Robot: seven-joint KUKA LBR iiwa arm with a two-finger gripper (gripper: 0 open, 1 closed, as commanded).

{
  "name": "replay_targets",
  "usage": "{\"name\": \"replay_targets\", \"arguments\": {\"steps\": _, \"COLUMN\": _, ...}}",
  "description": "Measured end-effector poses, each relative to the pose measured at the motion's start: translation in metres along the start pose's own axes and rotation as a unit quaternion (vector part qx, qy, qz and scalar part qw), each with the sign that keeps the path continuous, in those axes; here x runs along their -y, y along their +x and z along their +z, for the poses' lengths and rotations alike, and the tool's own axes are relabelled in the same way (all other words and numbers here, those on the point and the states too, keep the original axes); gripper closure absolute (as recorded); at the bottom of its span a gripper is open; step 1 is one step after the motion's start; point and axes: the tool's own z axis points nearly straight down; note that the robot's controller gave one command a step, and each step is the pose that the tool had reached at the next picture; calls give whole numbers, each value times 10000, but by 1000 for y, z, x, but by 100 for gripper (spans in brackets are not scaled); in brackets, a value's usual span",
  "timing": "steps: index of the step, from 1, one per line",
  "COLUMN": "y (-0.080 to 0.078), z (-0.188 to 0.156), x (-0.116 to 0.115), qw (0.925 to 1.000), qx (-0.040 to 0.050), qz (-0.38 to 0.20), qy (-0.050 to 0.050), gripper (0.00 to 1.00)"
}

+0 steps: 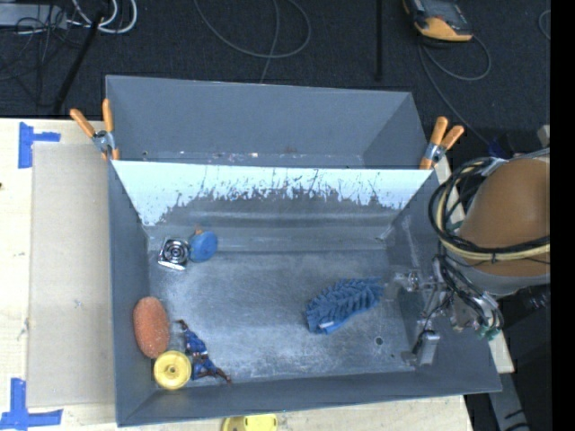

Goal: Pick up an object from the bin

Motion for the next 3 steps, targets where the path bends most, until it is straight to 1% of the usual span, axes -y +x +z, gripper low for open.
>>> {"name": "replay_targets", "arguments": {"steps": 1, "y": -2, "z": -4, "x": 0, "qw": 10000, "qx": 41, "qz": -18, "qy": 6, "gripper": 0}}
{"name": "replay_targets", "arguments": {"steps": 2, "y": -34, "z": 43, "x": -21, "qw": 10000, "qx": 85, "qz": -24, "qy": 14, "gripper": 0}}
{"name": "replay_targets", "arguments": {"steps": 3, "y": -32, "z": 90, "x": -30, "qw": 9991, "qx": 55, "qz": 422, "qy": -1, "gripper": 0}}
